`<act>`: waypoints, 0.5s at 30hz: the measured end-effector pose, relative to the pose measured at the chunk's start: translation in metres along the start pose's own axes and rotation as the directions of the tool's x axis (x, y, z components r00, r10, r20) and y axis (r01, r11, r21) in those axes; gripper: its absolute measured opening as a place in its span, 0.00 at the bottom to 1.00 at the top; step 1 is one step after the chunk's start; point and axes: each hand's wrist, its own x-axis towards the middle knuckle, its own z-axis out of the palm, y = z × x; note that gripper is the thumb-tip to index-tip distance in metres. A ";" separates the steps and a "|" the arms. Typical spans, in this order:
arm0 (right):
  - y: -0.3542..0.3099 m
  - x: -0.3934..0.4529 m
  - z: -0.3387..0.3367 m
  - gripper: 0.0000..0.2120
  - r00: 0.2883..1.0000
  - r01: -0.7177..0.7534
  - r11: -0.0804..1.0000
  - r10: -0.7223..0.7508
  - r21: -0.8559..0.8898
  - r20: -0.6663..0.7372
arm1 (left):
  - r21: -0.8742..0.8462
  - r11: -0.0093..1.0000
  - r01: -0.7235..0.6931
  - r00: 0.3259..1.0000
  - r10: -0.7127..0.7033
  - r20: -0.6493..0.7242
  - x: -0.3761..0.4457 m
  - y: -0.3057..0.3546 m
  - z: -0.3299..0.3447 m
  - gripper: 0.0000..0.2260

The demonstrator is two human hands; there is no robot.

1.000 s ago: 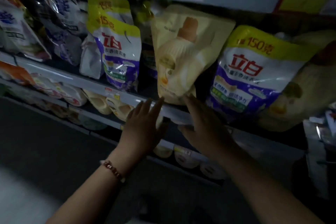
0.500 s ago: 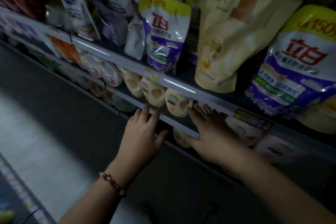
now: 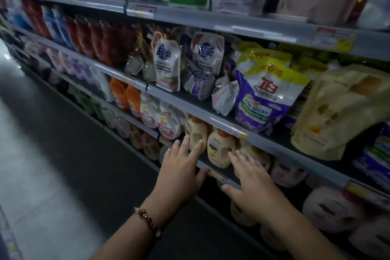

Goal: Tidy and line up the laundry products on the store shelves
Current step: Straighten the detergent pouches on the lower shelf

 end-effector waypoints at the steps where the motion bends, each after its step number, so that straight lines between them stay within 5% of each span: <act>1: -0.004 0.004 0.000 0.41 1.000 -0.007 1.000 0.007 -0.012 -0.011 | -0.003 1.000 -0.012 1.000 0.012 -0.004 0.004 -0.006 0.000 0.33; 15: -0.002 0.127 -0.043 0.38 0.998 -0.004 0.998 0.000 -0.058 -0.068 | -0.057 0.995 -0.085 0.996 0.084 -0.028 0.123 -0.031 0.014 0.34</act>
